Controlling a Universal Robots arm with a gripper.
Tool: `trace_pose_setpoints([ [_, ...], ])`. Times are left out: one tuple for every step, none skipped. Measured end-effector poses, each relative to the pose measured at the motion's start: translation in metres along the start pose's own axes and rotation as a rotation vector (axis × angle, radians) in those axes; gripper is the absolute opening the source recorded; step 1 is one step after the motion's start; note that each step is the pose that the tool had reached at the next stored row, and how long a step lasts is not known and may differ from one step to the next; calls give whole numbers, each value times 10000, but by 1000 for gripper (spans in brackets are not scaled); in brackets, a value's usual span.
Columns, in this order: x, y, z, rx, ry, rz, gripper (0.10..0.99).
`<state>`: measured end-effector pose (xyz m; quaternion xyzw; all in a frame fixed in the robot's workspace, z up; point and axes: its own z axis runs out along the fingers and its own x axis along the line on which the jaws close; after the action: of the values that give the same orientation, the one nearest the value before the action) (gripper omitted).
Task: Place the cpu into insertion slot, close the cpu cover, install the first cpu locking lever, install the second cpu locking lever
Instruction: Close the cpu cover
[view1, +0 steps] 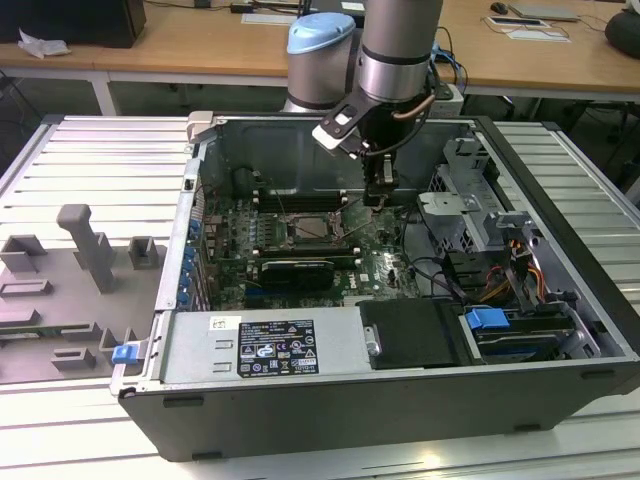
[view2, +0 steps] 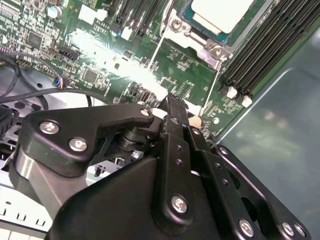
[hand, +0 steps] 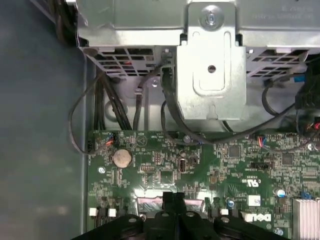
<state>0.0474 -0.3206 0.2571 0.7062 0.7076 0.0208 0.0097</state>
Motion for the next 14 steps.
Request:
trace_pose_setpoints([
  [0,10,2,0,0,-18,106],
  [0,19,4,2,1,-52,106],
  [-1,33,7,4,3,-116,106],
  [0,49,10,6,6,-160,106],
  [1,64,13,10,7,-174,106],
  [4,86,18,18,7,-178,106],
  [11,131,30,39,7,-178,106],
  [13,144,34,45,7,-178,106],
  [16,159,41,56,7,-179,106],
  [17,173,55,67,7,-178,106],
  [18,181,67,76,7,-177,106],
  [19,186,79,86,7,-178,106],
  [20,188,96,97,8,-178,106],
  [20,188,112,108,7,-177,106],
])
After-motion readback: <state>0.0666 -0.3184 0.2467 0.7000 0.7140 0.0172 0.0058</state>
